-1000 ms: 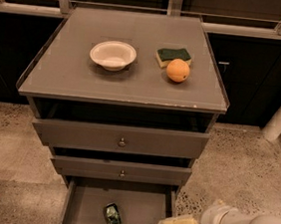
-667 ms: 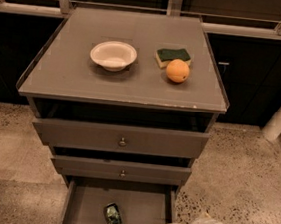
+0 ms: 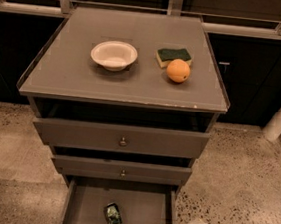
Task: Pick green can from bottom drawer and place on counter
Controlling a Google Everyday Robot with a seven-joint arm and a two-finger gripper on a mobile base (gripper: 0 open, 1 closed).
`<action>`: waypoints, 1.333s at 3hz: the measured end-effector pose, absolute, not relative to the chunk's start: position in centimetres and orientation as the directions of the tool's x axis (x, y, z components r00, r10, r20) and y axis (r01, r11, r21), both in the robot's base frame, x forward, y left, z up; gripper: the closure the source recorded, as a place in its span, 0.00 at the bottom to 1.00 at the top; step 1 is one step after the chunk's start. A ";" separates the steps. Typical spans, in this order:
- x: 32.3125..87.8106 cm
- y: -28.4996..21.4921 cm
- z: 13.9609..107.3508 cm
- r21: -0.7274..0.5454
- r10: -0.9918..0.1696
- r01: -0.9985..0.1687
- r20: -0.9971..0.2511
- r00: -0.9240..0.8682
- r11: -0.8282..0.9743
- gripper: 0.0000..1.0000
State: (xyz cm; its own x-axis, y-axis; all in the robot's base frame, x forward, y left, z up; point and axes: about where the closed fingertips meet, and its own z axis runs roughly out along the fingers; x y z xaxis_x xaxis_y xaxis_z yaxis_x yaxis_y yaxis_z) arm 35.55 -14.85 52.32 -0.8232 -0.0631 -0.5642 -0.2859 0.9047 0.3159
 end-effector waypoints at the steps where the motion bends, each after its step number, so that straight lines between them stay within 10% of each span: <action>1: 34.2 -14.4 50.9 0.346 0.003 -0.226 -0.551 -0.834 0.911 0.00; 4: 31.0 -7.4 41.2 0.456 0.121 -0.183 -0.558 -0.821 0.871 0.00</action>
Offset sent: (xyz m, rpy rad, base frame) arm -0.0529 0.0804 -0.1456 0.1218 -0.0550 -0.2090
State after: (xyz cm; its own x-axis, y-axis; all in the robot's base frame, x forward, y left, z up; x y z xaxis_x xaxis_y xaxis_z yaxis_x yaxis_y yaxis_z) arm 30.96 -7.40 41.19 -0.8207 0.1206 -0.5584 -0.1827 0.8708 0.4565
